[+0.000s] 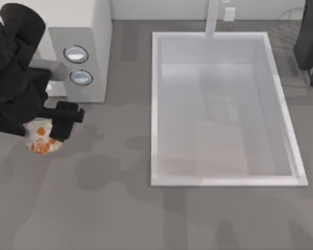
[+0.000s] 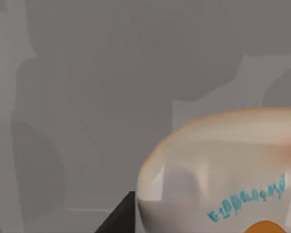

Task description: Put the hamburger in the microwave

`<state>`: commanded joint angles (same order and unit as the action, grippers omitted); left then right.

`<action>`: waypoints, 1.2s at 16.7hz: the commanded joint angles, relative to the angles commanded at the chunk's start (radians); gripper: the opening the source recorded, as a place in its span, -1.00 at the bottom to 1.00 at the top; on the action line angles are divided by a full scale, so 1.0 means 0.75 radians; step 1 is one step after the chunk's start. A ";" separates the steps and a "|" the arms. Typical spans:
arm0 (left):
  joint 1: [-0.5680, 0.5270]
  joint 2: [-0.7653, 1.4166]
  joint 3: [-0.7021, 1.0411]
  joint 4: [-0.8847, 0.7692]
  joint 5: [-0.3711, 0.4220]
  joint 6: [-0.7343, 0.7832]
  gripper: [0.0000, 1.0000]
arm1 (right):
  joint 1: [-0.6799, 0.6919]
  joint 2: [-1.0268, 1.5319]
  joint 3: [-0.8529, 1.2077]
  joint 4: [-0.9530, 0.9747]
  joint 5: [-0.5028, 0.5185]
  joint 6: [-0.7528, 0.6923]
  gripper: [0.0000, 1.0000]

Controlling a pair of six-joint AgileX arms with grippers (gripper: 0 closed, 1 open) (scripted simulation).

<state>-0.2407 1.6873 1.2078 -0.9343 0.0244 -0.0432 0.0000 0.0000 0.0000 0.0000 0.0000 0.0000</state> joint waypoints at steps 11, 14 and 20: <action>0.427 0.355 -0.235 1.470 0.179 0.113 -1.00 | 0.000 0.000 0.000 0.000 0.000 0.000 1.00; 0.524 0.432 -0.342 1.885 0.229 0.145 -1.00 | 0.000 0.000 0.000 0.000 0.000 0.000 1.00; 0.628 0.511 -0.494 2.371 0.302 0.191 -1.00 | 0.000 0.000 0.000 0.000 0.000 0.000 1.00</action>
<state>0.2300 2.0707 0.8375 0.8443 0.2507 0.1000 0.0000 0.0000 0.0000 0.0000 0.0000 0.0000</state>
